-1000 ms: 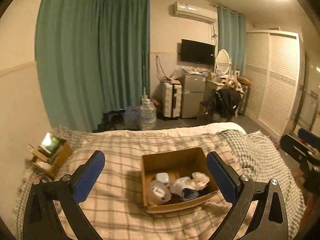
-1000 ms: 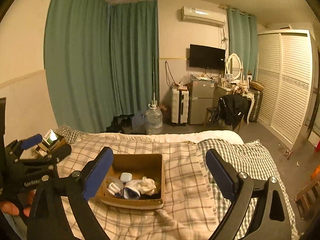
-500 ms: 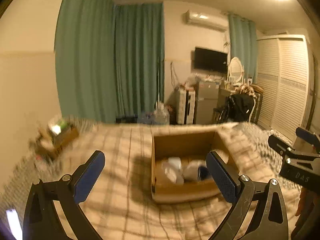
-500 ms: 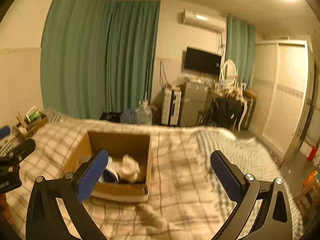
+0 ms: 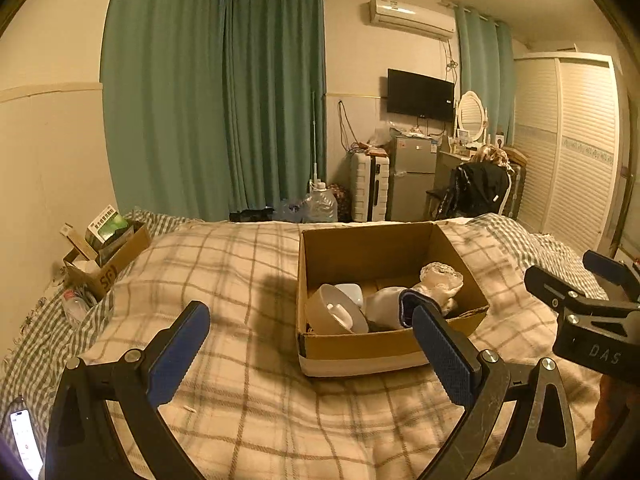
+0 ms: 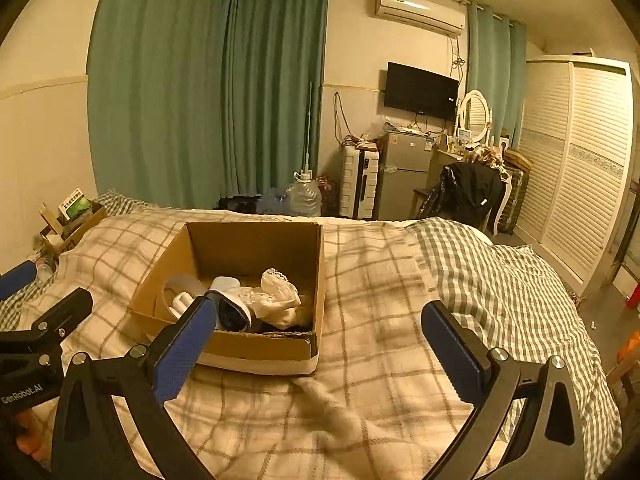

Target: Organize objects

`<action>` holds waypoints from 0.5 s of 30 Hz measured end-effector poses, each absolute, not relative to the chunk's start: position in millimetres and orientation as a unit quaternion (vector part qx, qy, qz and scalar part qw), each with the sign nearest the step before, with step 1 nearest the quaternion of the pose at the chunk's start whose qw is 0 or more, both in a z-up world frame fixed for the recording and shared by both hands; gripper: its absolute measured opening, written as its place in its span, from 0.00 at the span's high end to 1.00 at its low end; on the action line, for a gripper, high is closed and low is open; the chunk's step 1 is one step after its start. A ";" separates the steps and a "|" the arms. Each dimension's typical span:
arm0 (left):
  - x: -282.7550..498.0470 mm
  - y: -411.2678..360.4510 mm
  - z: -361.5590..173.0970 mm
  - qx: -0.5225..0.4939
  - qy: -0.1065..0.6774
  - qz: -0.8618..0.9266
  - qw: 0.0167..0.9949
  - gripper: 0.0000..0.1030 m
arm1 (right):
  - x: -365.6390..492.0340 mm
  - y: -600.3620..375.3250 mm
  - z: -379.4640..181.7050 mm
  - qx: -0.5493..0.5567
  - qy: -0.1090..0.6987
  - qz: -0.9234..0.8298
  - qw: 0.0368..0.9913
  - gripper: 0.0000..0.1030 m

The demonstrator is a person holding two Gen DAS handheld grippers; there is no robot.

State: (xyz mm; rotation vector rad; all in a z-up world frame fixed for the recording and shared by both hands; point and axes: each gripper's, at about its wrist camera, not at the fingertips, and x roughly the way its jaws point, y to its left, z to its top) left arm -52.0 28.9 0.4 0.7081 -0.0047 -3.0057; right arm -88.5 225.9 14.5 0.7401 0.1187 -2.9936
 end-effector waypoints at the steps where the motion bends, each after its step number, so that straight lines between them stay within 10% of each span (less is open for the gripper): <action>1: -51.7 29.4 0.8 0.228 -0.003 -0.973 0.028 0.00 | -87.5 225.9 15.4 0.241 0.038 -0.969 0.028 0.00; 15: -51.5 30.6 0.3 0.232 -0.004 -0.972 0.031 0.00 | -84.2 224.5 15.3 0.240 0.045 -0.969 0.026 0.00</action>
